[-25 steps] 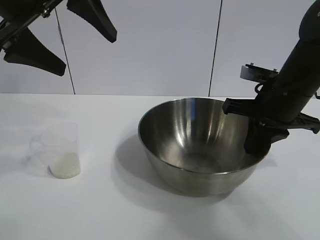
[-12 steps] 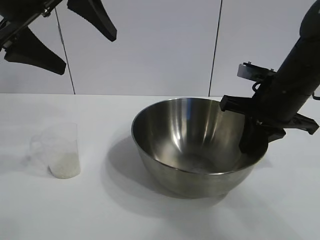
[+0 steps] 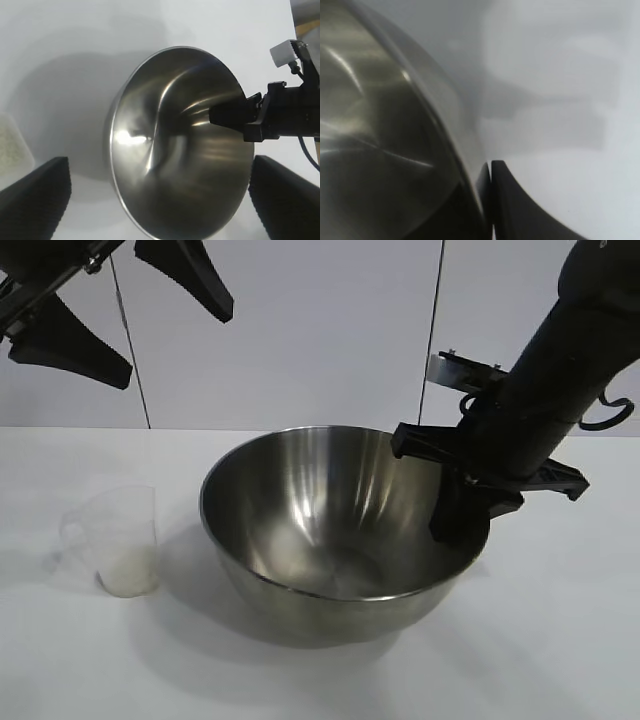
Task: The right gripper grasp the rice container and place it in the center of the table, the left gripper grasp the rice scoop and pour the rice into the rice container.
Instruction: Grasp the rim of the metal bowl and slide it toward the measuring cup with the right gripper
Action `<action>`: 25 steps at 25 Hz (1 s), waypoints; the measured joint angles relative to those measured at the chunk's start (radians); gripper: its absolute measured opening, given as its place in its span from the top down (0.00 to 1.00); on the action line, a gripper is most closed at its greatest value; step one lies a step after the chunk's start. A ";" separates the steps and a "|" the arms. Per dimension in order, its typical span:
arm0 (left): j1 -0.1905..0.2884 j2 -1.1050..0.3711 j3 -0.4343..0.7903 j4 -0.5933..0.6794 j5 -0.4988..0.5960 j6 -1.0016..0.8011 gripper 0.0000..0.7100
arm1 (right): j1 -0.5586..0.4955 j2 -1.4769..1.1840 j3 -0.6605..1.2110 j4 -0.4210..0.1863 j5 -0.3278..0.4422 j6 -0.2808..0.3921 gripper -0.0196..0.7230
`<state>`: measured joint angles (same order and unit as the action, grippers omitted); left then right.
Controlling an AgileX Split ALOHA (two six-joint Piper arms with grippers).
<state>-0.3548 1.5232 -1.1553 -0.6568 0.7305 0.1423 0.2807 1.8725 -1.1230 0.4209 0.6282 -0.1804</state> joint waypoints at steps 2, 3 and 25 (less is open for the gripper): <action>0.000 0.000 0.000 0.000 -0.001 0.000 0.02 | 0.016 0.016 0.000 0.001 -0.012 0.004 0.96; 0.000 0.000 0.000 0.000 -0.001 0.000 0.02 | 0.026 0.027 0.000 0.000 -0.019 0.006 0.96; 0.000 0.000 0.000 0.000 0.001 0.000 0.02 | 0.023 -0.084 0.000 -0.016 0.010 0.057 0.15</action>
<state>-0.3548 1.5232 -1.1553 -0.6570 0.7314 0.1422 0.3037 1.7880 -1.1230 0.4051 0.6381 -0.1234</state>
